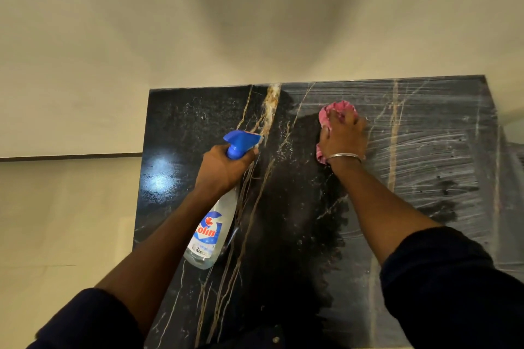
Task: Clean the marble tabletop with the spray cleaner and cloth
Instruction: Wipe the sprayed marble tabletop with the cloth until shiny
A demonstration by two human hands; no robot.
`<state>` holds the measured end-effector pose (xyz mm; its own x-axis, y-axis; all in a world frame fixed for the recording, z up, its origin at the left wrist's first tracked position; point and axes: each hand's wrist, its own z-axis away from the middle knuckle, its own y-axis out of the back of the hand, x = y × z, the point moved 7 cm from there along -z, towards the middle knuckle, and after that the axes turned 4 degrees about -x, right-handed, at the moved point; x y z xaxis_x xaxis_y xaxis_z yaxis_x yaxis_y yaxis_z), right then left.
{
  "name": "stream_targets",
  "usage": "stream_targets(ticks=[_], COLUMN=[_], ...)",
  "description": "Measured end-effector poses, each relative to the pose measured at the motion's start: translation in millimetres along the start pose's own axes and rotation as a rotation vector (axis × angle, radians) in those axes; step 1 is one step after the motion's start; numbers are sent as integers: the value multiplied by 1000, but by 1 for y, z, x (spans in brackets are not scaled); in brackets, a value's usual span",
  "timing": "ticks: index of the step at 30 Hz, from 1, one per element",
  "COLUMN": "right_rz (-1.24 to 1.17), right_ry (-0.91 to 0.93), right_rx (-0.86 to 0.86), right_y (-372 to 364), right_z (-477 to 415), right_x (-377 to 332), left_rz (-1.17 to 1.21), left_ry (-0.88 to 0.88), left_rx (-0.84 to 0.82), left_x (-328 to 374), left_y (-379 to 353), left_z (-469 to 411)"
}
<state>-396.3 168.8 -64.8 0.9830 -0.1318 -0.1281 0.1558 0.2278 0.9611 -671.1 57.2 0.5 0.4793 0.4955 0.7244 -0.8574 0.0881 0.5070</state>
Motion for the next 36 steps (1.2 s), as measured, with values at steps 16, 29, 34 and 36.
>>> stream_targets(ticks=[16, 29, 34, 36], right_rz=[26, -20, 14, 55], right_ry=[397, 132, 423, 527], right_rx=[-43, 13, -61, -123], right_y=[-15, -7, -18, -21], right_z=[-5, -37, -29, -29], right_x=[-102, -93, -179, -196], left_rz=[-26, 32, 43, 25], left_ry=[8, -17, -10, 13], left_rx=[38, 52, 124, 126], left_x=[11, 25, 23, 21], left_y=[11, 21, 26, 26], left_z=[-33, -60, -57, -57])
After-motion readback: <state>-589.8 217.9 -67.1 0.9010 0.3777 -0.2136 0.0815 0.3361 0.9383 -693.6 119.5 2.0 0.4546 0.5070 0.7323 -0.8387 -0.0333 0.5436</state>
